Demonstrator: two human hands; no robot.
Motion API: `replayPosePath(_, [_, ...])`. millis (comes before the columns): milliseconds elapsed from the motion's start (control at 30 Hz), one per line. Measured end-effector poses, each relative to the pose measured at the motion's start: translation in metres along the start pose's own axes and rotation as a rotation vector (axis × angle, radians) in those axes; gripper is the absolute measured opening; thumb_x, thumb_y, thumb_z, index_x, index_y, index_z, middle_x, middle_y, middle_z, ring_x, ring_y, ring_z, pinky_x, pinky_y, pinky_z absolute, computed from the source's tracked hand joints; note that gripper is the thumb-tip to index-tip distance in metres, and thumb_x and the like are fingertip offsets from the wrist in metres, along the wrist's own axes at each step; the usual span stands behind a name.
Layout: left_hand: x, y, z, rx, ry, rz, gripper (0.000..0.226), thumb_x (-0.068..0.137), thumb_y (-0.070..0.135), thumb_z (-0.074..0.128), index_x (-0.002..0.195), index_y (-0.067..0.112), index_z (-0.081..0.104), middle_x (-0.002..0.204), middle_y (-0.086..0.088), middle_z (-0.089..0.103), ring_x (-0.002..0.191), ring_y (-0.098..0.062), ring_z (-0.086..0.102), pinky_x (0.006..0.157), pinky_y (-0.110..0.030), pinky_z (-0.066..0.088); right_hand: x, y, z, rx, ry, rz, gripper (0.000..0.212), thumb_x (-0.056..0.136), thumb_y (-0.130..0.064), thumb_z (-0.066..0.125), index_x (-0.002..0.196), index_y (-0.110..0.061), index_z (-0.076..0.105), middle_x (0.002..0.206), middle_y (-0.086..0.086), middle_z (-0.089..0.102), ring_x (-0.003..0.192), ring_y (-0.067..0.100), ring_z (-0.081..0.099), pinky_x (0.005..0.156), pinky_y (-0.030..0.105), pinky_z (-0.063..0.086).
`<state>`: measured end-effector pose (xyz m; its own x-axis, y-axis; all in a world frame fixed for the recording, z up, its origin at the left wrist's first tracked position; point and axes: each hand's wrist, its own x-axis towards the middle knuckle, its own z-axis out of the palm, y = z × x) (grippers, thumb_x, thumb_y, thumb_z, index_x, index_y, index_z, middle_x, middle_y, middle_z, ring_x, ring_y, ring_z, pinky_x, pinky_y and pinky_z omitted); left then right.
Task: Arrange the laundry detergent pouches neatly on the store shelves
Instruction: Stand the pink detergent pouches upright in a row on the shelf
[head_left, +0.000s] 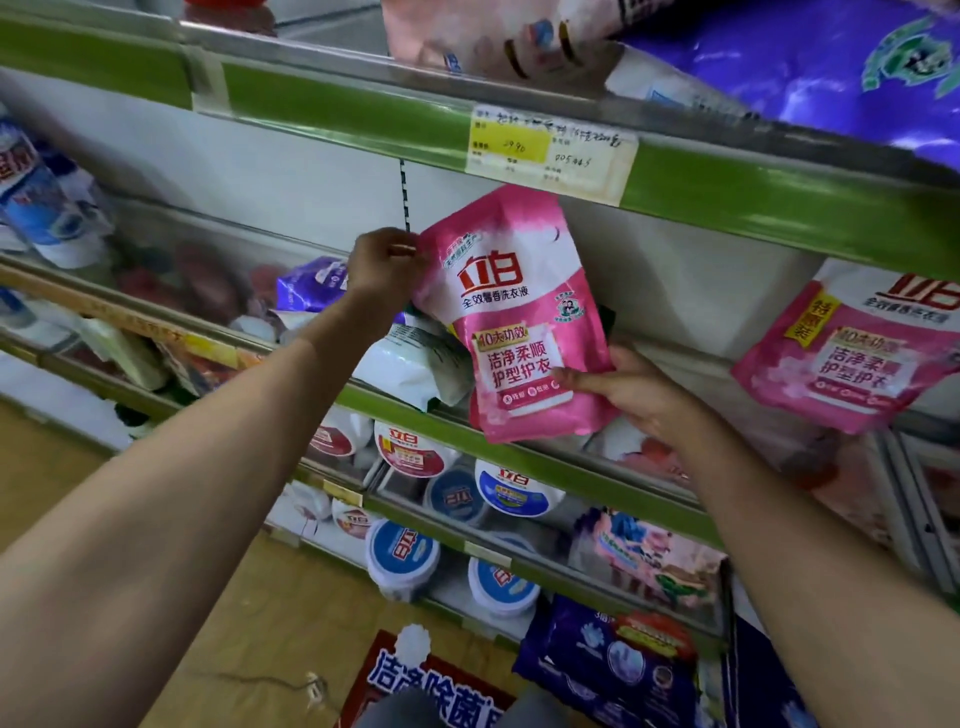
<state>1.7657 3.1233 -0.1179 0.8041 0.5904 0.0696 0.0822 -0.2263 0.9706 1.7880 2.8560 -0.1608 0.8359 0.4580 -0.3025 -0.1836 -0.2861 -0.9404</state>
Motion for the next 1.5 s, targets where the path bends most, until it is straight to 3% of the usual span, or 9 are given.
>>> replayPosePath(233, [-0.003,0.051,0.007,-0.105,-0.159,0.267,0.019,0.058,0.014,0.073,0.074,0.024,0.074,0.075,0.000,0.071,0.073,-0.011,0.064,0.065,-0.026,0.055,-0.002,0.026,0.008,0.246,0.133,-0.091,0.058,0.050,-0.024,0.087,0.105,-0.012,0.071,0.100,0.008,0.076,0.094,0.031,0.071,0.092,0.057,0.052])
replayPosePath(367, [-0.009,0.036,0.017,-0.311,-0.089,0.130,0.040,0.071,0.016,0.084,0.104,0.007,0.062,0.095,-0.008,0.068,0.077,-0.014,0.066,0.063,-0.025,0.056,-0.007,0.041,0.004,0.331,0.111,-0.096,0.050,0.060,-0.012,0.080,0.108,-0.005,0.069,0.107,0.015,0.073,0.099,0.031,0.070,0.091,0.047,0.055])
replayPosePath(467, [-0.028,0.019,0.029,-0.432,-0.358,-0.074,0.022,0.090,0.021,0.066,0.106,0.006,0.062,0.094,-0.006,0.074,0.082,-0.019,0.072,0.073,-0.031,0.057,-0.008,0.048,0.002,0.392,0.035,-0.112,0.051,0.062,-0.006,0.076,0.112,-0.008,0.066,0.112,0.014,0.071,0.102,0.029,0.069,0.083,0.038,0.059])
replayPosePath(567, [-0.045,0.003,0.041,-0.482,-0.631,-0.173,0.034,0.098,0.030,0.053,0.125,0.011,0.059,0.118,-0.012,0.070,0.108,-0.029,0.067,0.088,-0.043,0.055,-0.008,0.047,0.001,0.384,-0.031,-0.112,0.060,0.059,-0.001,0.076,0.117,-0.010,0.061,0.110,0.008,0.073,0.097,0.025,0.071,0.071,0.036,0.061])
replayPosePath(733, [-0.059,0.005,0.049,-0.563,-0.479,-0.186,0.035,0.094,0.026,0.060,0.124,0.008,0.060,0.111,-0.012,0.072,0.100,-0.030,0.070,0.079,-0.041,0.057,-0.011,0.048,0.003,0.315,0.057,-0.134,0.038,0.067,-0.007,0.075,0.105,-0.011,0.067,0.092,0.000,0.077,0.083,0.019,0.074,0.062,0.030,0.059])
replayPosePath(867, [-0.066,0.020,0.045,-0.593,-0.350,-0.158,0.017,0.089,0.015,0.067,0.104,0.006,0.066,0.093,-0.009,0.076,0.085,-0.026,0.074,0.068,-0.036,0.059,-0.030,0.036,-0.006,0.248,0.071,-0.185,0.023,0.079,-0.003,0.070,0.097,-0.017,0.069,0.083,-0.006,0.077,0.074,0.013,0.073,0.065,0.030,0.060])
replayPosePath(1100, [-0.096,0.015,0.027,-0.595,-0.280,-0.289,0.014,0.087,0.021,0.070,0.096,0.012,0.067,0.090,-0.008,0.077,0.079,-0.025,0.074,0.066,-0.036,0.059,-0.077,0.037,0.005,0.480,-0.053,-0.095,0.032,0.062,-0.009,0.077,0.094,-0.012,0.075,0.094,0.008,0.077,0.083,0.022,0.073,0.075,0.036,0.060])
replayPosePath(1233, [-0.123,0.008,0.028,-0.563,-0.282,-0.352,0.018,0.086,0.016,0.070,0.099,0.006,0.066,0.085,-0.010,0.076,0.073,-0.023,0.074,0.063,-0.034,0.058,-0.101,0.052,0.038,0.438,-0.200,0.058,0.074,0.037,-0.029,0.094,0.105,-0.014,0.068,0.101,0.005,0.076,0.094,0.022,0.072,0.076,0.033,0.060])
replayPosePath(1500, [-0.161,0.003,-0.002,-0.405,-0.393,-0.409,0.045,0.080,0.033,0.073,0.113,0.003,0.064,0.101,-0.013,0.075,0.089,-0.028,0.073,0.073,-0.037,0.059,-0.160,0.065,0.042,0.479,-0.137,0.158,0.044,0.063,-0.001,0.079,0.104,-0.013,0.069,0.101,0.008,0.075,0.093,0.025,0.072,0.085,0.038,0.058])
